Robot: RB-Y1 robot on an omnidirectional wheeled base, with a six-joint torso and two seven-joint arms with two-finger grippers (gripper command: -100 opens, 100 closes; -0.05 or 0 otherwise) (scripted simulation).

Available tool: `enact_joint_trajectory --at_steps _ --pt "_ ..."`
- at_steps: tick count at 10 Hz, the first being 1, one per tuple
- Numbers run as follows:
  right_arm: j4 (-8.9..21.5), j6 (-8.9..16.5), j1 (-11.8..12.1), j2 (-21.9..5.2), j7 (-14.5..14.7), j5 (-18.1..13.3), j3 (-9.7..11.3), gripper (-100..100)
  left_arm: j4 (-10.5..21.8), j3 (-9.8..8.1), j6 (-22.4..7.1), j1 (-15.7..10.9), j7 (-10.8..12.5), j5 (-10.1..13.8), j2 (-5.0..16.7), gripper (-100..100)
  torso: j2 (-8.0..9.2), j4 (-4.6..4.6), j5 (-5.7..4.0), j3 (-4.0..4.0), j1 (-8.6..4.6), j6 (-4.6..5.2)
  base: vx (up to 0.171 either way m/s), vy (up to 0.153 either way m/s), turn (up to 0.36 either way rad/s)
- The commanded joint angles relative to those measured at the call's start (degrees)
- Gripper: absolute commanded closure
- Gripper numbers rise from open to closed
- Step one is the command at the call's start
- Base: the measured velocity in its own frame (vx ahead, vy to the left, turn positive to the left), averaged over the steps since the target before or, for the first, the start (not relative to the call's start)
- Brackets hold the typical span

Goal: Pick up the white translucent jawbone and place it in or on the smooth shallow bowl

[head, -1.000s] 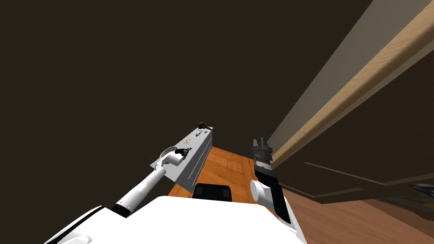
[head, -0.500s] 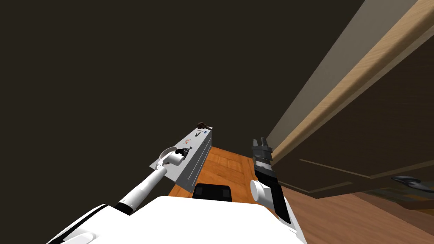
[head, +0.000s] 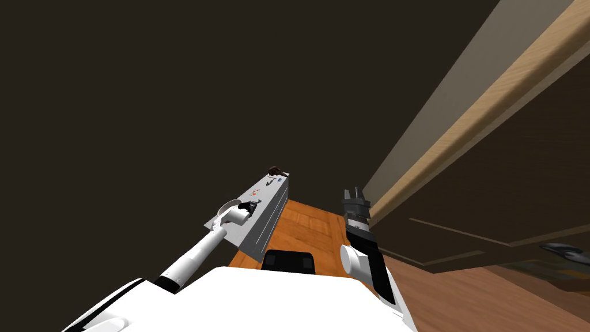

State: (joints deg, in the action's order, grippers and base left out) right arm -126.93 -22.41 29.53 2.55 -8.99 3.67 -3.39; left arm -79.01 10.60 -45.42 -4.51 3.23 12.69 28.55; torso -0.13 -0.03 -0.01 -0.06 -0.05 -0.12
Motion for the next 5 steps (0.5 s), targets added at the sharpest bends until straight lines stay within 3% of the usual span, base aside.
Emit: enact_joint_trajectory --at_steps 1,5 --pt "0.0 0.0 0.0 0.0 0.0 0.0 0.0 0 -2.4 0.64 -1.0 0.9 -0.4 0.9 1.0 100 0.0 0.0 0.0 0.0 0.0 0.0 0.052 -0.04 0.223" --pt "0.0 0.0 0.0 0.0 0.0 0.0 0.0 0 -6.5 1.75 -2.4 2.4 -0.9 2.6 2.7 100 -0.05 -0.02 -0.01 -0.04 -0.07 0.03 0.031 -0.033 0.103"
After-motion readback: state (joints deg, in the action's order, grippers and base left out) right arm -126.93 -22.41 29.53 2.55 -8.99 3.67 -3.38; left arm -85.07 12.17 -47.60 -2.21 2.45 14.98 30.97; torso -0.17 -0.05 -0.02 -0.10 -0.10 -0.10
